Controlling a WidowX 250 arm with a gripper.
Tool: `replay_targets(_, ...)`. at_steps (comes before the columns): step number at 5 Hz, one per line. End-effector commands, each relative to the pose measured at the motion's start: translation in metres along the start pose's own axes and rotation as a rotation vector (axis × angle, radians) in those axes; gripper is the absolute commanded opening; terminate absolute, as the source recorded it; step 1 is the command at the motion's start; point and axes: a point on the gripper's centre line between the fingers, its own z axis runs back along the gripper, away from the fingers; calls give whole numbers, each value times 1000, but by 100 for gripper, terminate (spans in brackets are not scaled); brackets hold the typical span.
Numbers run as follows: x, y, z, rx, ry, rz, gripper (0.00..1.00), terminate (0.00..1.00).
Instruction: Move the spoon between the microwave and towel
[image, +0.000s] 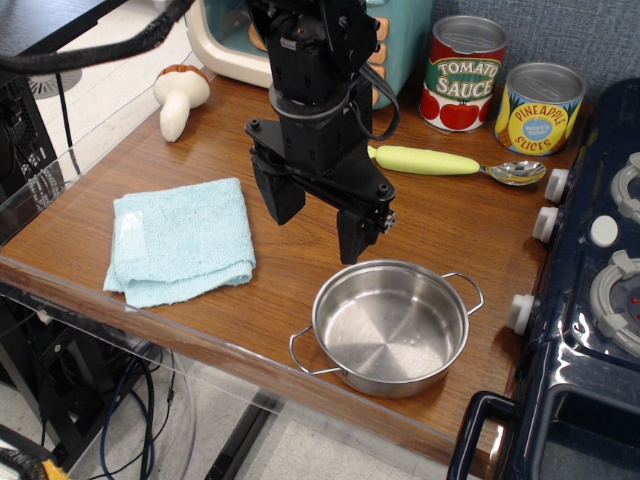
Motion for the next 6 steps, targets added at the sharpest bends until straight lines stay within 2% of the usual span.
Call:
replay_targets(1,0,0,0,0,0,0,100,0)
replay_targets(3,25,17,-3,43,-49,-85,100,0)
replay_targets(4,48,25,-4,67,-62,-277,100,0)
replay_targets(5,76,27,-8,107,-103,-528,100,0)
replay_targets(6,100,32,-18,125,-128,-661,100,0)
